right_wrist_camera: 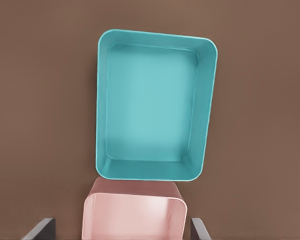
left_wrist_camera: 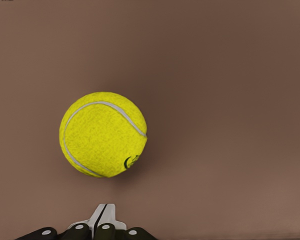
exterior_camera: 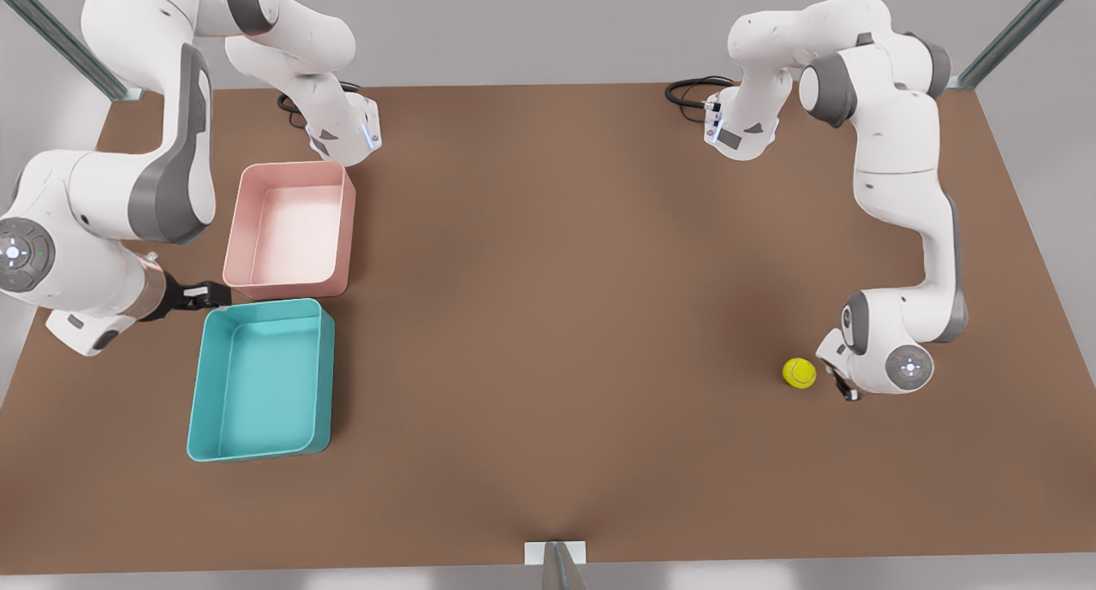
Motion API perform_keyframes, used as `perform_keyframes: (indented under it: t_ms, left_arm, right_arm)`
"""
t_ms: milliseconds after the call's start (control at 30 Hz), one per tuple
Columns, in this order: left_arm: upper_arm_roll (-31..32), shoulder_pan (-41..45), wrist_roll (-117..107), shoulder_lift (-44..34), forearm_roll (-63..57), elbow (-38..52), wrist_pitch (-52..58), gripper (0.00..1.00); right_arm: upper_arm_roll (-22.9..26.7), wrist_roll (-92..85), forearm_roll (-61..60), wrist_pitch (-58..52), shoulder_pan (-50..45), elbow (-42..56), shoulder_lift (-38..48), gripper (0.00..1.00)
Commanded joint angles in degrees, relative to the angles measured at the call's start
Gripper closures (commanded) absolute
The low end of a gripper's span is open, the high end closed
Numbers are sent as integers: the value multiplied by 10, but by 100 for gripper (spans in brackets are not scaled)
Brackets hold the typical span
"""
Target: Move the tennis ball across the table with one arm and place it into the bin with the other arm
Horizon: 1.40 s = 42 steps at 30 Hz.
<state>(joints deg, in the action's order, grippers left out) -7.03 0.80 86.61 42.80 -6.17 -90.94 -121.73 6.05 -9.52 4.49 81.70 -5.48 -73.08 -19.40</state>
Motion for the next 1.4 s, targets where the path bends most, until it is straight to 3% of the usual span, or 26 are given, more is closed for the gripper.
perform_keyframes:
  t_ms: [0, 233, 300, 400, 533, 600, 633, 667, 700, 733, 800, 933, 1067, 1233, 1367]
  left_arm:
    - [0, 1, 208, 3, -1, 1, -15, 79]
    - [0, 5, 111, 10, 9, -1, -17, 79]
    - [10, 73, -88, -27, 32, -35, 1, 79]
    - [107, 110, -473, -44, 48, -32, 26, 79]
    - [107, 107, -474, -47, 44, -15, 63, 79]
    - [70, 114, -627, -119, 75, -9, 122, 79]
    - [47, 119, -706, -183, 80, -18, 154, 6]
    - [-10, 144, -806, -257, 82, -28, 217, 0]
    - [-26, 156, -1024, -308, 121, -9, 286, 0]
    - [-54, 157, -1036, -313, 157, 33, 390, 0]
    - [-50, 150, -982, -295, 155, 67, 437, 0]
    - [-47, 148, -975, -294, 136, 70, 444, 0]
    - [-31, 150, -972, -294, 95, 81, 440, 0]
    - [-32, 141, -964, -288, 109, 80, 441, 0]
    - [-32, 139, -964, -286, 108, 81, 440, 0]
  right_arm:
    - [0, -29, -2, 0, -1, 0, -2, 0]
    - [-5, -26, -6, 4, -10, 2, -2, 0]
    - [-4, -22, -19, 4, -8, 0, -2, 0]
    - [-4, -23, -19, 6, -9, 0, -12, 0]
    - [-4, -24, -19, 7, -8, 0, -20, 0]
    - [-4, -24, -19, 7, -8, 0, -20, 0]
    - [-4, -24, -19, 7, -8, 0, -20, 0]
    - [-4, -24, -19, 8, -8, 0, -20, 0]
    - [-4, -24, -19, 8, -8, 0, -20, 0]
    - [-4, -24, -20, 8, -11, 0, -20, 0]
    - [-5, -22, -13, 8, -43, 0, -34, 0]
    - [-7, 84, -18, 132, -121, 13, -112, 0]
    - [-6, 90, -28, 237, -127, 0, -165, 0]
    - [-6, 134, -26, 295, -139, -65, -160, 0]
    - [-8, 33, -21, 290, -163, -73, -172, 0]
